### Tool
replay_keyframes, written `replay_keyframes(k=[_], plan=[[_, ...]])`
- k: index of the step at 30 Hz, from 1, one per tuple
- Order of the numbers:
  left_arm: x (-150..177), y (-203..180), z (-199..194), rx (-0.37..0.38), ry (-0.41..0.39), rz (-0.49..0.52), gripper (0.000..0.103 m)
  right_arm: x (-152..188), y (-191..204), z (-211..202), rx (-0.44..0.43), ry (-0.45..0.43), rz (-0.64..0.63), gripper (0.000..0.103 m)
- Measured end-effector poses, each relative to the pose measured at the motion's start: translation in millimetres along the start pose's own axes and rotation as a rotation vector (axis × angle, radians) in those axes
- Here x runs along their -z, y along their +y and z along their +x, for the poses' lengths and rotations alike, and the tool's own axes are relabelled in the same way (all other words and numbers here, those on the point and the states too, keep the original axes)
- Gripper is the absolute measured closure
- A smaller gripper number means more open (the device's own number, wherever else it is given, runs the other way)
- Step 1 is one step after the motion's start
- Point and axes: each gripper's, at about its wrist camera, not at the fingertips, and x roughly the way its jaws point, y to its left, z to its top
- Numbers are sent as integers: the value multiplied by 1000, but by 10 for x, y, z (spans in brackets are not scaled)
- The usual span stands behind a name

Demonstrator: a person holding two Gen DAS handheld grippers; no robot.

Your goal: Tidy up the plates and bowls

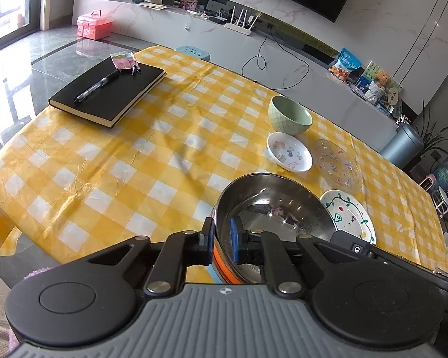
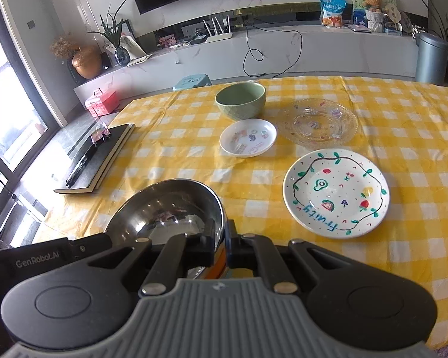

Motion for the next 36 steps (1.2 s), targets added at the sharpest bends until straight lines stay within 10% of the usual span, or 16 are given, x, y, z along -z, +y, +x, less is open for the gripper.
replay_keyframes(k=[18,36], plan=[[-665,-330,52,27,-21,187,78,-533,-347,-5,-44,-51,62,80],[-1631,-789,1409,116,179,253,71,-1520,-544,1079,-13,109,16,69]])
